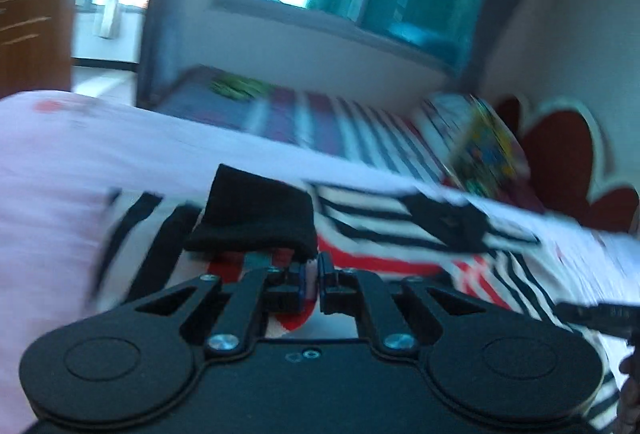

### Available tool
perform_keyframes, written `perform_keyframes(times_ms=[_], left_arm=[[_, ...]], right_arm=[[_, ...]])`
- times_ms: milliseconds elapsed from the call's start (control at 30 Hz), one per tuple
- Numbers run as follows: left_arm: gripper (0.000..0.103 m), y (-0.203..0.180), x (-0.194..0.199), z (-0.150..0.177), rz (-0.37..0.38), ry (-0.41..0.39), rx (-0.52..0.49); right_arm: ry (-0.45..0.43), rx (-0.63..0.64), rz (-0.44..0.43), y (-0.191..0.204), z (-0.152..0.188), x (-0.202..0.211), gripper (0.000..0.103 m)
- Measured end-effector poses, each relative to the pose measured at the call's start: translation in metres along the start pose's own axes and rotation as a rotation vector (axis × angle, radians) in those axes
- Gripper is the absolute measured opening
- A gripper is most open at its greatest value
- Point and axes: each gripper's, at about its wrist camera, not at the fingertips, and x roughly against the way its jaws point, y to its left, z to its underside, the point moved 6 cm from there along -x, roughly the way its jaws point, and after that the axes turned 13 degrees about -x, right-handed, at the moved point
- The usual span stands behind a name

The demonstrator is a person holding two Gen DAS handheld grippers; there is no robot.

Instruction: Fold small clothes

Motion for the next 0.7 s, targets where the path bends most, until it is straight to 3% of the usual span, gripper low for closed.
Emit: perform_keyframes(times_ms=[167,233,333,400,433,533,600,700], left_arm=[[0.006,-0.059,-0.026,0.018,0.069,0.056,-0.101],[0.013,-0.079,-0.036,0.027,0.098,0.099,-0.163],[0.046,-0.107,-0.038,0.035,0.133,0.101,-0.236],[0.084,-0.125,-0.039,0.041,0.196,0.066,-0.261],[0.084,-0.131,-0.037,0.045,0.23,0.047,-0.269],[0.08,-0.133,-0.022,0.053,0.212,0.023,-0.304],[0.079,-0.116,-0.002,0.057,0.2,-0.009,-0.262],[0.077,-0.074,0.031,0.065,0.093,-0.038,-0.204]], right_arm=[[0.011,-0.02,-0.029,-0.002,0.001,0.005,0.023],[0.023,-0.027,-0.042,-0.003,0.002,0.006,0.023],[0.038,-0.046,-0.052,-0.006,0.002,0.007,0.024],[0.044,-0.059,-0.047,-0.01,0.002,0.006,0.024],[0.053,-0.068,-0.045,-0.011,0.003,0.005,0.024],[0.072,-0.08,-0.075,-0.009,0.003,0.006,0.024],[0.086,-0.087,-0.127,-0.003,0.003,0.007,0.024],[0.134,-0.107,-0.19,0.011,0.008,-0.004,0.024]])
